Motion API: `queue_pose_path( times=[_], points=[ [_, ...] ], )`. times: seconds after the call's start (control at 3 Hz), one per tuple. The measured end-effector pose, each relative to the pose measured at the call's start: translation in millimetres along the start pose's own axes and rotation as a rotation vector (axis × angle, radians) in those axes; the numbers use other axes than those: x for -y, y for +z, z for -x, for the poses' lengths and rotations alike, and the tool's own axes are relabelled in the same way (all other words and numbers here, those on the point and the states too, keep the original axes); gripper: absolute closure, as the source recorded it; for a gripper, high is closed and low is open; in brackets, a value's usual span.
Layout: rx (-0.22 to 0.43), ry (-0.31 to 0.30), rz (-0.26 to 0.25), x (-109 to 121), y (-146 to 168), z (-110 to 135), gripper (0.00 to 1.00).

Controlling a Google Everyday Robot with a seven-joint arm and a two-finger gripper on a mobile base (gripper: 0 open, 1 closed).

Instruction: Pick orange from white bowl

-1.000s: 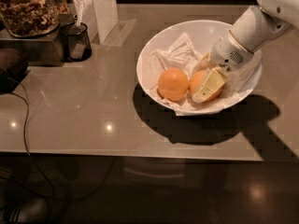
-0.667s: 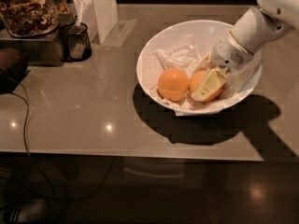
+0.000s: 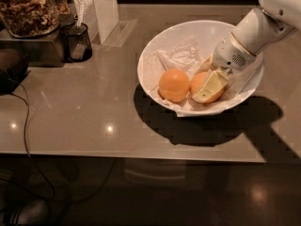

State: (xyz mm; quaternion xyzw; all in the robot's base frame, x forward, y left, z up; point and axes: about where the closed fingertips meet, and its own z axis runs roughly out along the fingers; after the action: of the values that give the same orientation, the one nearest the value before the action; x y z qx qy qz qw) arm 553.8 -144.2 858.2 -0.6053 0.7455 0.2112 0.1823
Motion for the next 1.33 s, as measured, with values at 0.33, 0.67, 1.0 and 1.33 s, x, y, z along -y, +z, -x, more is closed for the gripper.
queue_pose_path(
  times=[0.33,0.67,1.0,1.33],
  points=[
    [0.031,-0.012,-0.058,-1,-14,6,1.00],
    [0.089,-0.039,-0.146,-1,-36,17,1.00],
    [0.135,-0.059,-0.212,0,-54,24,1.00],
    [0.204,-0.077,-0.236,-7,-71,29,1.00]
  ],
)
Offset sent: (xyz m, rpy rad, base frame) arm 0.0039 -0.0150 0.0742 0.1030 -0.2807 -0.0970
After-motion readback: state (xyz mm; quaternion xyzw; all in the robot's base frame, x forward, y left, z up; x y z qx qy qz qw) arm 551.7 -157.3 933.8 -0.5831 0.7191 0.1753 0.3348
